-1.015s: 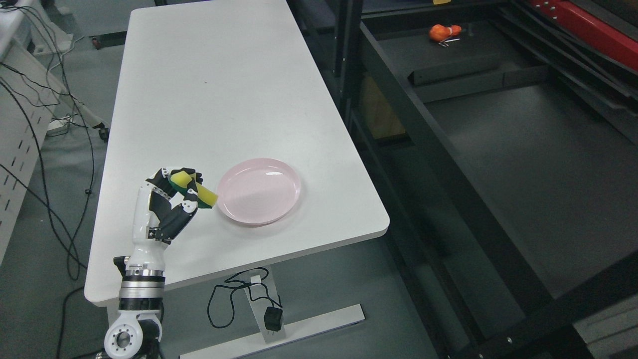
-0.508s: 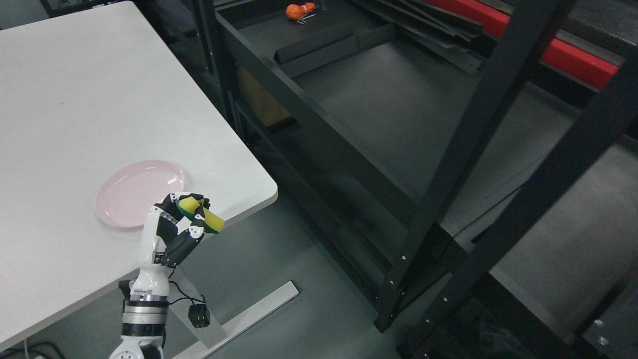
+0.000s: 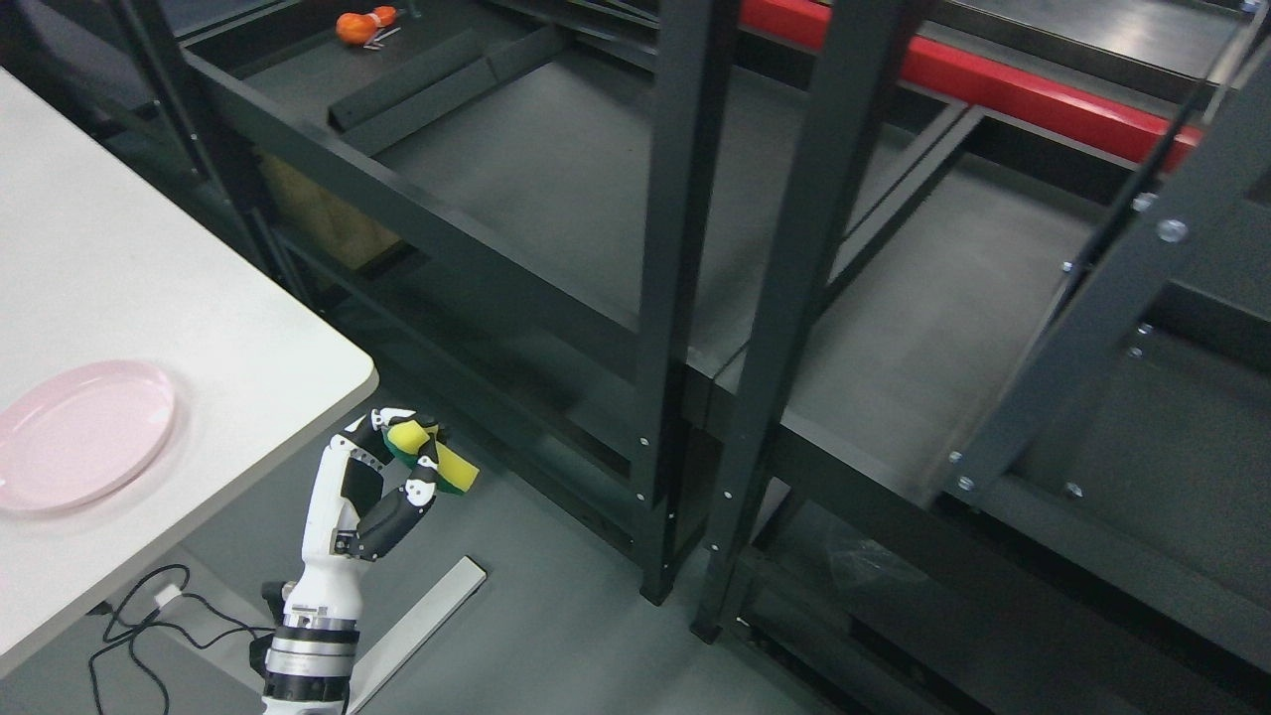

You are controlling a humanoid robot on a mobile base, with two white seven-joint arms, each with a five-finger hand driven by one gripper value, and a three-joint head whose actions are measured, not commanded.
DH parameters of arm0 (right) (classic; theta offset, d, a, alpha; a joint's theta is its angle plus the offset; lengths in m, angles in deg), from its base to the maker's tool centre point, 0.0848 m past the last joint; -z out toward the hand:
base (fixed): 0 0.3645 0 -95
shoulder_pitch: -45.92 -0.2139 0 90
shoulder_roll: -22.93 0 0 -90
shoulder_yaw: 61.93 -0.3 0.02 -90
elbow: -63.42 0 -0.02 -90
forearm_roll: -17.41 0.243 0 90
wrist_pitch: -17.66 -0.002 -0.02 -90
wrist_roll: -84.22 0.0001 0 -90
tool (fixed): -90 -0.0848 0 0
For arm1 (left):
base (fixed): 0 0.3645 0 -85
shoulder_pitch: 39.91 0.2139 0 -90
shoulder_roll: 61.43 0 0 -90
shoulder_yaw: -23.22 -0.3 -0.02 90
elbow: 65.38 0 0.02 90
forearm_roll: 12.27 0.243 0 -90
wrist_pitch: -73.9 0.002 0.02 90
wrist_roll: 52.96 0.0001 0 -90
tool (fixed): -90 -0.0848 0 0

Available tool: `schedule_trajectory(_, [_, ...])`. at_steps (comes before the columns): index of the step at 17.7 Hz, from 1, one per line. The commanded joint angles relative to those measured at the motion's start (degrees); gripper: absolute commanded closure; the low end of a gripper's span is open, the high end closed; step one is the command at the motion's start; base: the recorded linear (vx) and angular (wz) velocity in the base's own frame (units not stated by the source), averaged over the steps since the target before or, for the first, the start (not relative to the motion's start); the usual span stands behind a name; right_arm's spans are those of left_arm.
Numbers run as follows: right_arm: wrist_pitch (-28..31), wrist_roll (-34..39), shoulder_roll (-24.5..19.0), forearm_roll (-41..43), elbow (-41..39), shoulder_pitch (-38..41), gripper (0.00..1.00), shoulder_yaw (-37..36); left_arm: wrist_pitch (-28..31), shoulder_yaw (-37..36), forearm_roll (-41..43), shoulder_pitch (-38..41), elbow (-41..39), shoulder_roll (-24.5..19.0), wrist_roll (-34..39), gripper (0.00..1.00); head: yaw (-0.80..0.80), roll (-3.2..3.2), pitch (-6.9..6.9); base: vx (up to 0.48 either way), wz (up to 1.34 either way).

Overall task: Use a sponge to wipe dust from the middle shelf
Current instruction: 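Hold the sponge in the left hand while turning toward the shelf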

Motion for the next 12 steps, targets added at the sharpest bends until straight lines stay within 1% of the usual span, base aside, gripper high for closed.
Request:
schedule_trajectory(1, [0.0,0.0,1.0,0.0,-1.0,0.0,0.00,0.0,-0.2,-5.0,0.0,1.5,-0.9,-1.0,-0.2,0.99,0.00,0.00,0.00,-0.166,-0.58])
schedule_trajectory(8, [0.0,0.0,1.0,0.0,-1.0,0.0,0.00,0.1,-0.1,-5.0,-0.1,0.6,-0.9,-1.0,-1.7,0.99,0.00,0.00,0.00,-0.162,-0.63])
schedule_trajectory(12, [0.0,0.0,1.0,0.0,-1.0,0.0,0.00,0.0,-0.2,-7.3,0.0,0.4,-1.0,-1.0,-1.7,0.99,0.00,0.00,-0.02,-0.162,-0.72])
